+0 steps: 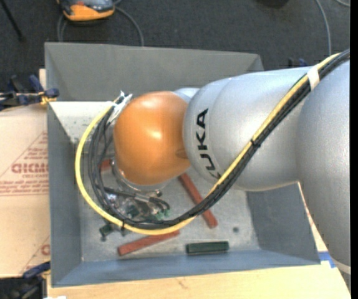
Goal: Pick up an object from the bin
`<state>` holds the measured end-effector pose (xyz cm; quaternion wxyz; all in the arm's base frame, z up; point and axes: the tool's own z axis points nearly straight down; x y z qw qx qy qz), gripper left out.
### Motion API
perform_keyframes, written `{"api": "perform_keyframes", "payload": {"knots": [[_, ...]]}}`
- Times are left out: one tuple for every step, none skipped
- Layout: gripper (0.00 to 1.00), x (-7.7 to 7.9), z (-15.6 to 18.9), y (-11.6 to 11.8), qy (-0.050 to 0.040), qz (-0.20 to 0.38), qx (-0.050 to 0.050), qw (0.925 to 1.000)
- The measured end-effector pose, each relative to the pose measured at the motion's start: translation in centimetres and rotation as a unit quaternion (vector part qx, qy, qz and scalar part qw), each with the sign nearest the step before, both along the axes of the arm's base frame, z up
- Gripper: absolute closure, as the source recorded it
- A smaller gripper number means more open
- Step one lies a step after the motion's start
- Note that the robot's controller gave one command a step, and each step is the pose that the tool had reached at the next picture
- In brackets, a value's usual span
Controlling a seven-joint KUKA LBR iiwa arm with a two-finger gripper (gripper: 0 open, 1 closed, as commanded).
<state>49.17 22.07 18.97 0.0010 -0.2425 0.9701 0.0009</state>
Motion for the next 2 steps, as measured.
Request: {"api": "perform_keyframes", "payload": {"knots": [[1.0,0.0,0.0,0.0,0.0002,0.0,0.0,1.0],[1.0,-0.8,1.3,-0.8,0.0005,-0.004,0.0,1.0]]}}
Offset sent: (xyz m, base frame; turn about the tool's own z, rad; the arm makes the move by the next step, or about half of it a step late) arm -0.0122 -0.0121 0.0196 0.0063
